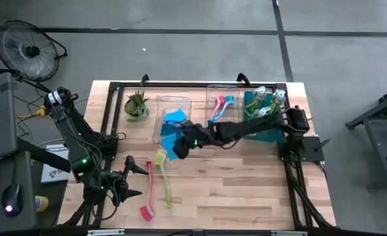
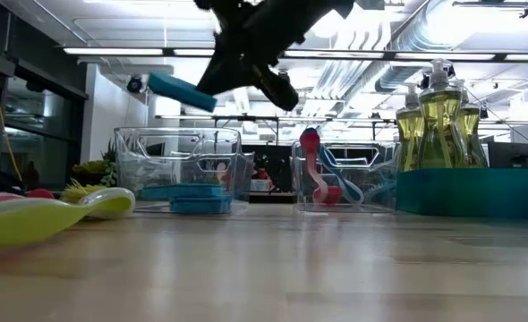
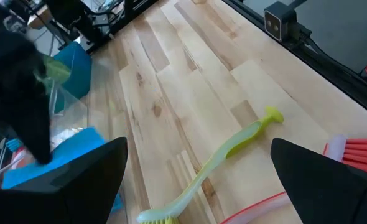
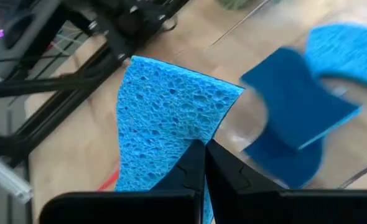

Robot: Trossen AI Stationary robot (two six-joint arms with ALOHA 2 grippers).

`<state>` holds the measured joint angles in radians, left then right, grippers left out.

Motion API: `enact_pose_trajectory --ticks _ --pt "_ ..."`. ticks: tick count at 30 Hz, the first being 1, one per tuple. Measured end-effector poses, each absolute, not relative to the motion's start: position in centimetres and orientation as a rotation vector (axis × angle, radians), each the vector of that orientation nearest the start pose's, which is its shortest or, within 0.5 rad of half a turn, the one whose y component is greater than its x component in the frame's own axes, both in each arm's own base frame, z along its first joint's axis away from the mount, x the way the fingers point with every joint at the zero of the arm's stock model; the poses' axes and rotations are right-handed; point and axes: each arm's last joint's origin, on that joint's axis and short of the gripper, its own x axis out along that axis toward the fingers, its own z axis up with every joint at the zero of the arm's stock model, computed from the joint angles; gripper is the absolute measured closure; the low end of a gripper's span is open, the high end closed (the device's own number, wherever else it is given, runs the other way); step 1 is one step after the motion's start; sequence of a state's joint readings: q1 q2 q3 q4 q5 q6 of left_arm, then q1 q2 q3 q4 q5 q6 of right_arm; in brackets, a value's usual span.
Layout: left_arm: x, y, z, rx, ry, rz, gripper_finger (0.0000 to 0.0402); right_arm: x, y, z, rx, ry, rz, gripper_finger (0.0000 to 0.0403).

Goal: Pick & Place Kitchen Sink Supplies
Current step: Put the blue dishwashing sponge into the left transparent bin

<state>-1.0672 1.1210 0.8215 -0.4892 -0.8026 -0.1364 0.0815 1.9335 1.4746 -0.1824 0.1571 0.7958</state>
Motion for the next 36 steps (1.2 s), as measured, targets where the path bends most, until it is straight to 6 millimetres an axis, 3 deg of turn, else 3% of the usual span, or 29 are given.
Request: enact_pose_trajectory --ticks 10,16,24,32,36 --pt "12.4 -18.2 26.5 0.490 0.474 -0.214 0.0011 43.8 -2.7 24.0 0.700 0.492 -0.443 0.0403" --pt "12.4 -18.3 26.5 0.483 0.471 -0.214 0.0011 43.6 -4.9 23.9 0.773 0.463 -0.529 0.0403" --pt "12.5 -18.2 26.5 0.476 0.463 -0.189 0.0011 43.6 -5.4 23.5 0.808 0.429 -0.618 0.0403" --pt "12.5 -18.2 26.6 0.471 0.458 -0.173 0.0011 44.7 -5.1 20.8 0.833 0.455 -0.627 0.0403" --pt "12.5 -18.2 26.6 0.470 0.457 -0.174 0.0011 44.8 -5.1 20.8 0.848 0.443 -0.617 0.0403"
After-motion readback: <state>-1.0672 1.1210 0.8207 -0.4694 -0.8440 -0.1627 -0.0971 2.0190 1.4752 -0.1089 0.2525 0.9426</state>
